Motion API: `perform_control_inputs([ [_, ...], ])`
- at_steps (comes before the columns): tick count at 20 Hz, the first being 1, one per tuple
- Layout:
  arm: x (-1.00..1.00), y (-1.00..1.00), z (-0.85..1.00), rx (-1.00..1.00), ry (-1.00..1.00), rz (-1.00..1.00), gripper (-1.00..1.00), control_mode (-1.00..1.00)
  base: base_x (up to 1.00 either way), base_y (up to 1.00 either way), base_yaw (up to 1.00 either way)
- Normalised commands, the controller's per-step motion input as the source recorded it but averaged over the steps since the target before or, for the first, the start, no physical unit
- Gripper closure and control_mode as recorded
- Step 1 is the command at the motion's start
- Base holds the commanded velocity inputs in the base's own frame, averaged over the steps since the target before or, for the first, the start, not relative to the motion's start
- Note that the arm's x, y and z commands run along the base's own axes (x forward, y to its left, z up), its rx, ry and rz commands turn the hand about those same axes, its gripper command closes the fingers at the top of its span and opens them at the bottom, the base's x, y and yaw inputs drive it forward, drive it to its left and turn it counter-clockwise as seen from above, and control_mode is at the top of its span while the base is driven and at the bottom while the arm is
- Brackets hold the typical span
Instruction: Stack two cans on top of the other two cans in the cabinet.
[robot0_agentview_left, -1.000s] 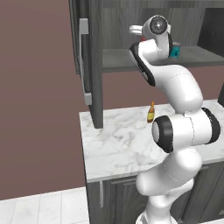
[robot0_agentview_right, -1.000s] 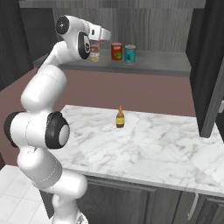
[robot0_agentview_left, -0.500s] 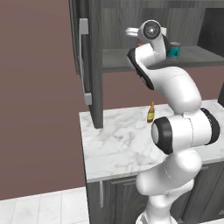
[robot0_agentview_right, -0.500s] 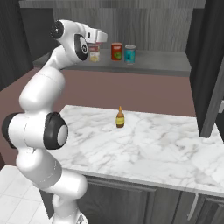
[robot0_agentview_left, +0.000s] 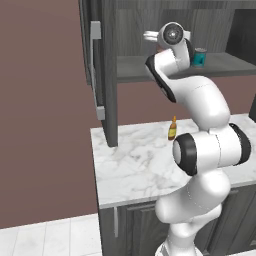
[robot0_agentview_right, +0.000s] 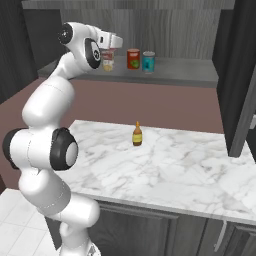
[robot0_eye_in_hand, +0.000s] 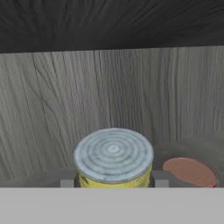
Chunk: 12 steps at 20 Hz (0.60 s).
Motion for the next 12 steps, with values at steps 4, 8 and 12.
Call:
perform_control_inputs([
  [4,-0.18,0.00,0.02,0.00,0.00,-0.02,1.00,-1.00,0.00,0.00,0.00],
  [8,-0.12,0.02,0.00,0.00,0.00,-0.02,1.00,-1.00,0.00,0.00,0.00],
  [12,-0.03,0.05,-0.03,0.00,0.00,-0.03,1.00,-1.00,0.00,0.00,0.00],
])
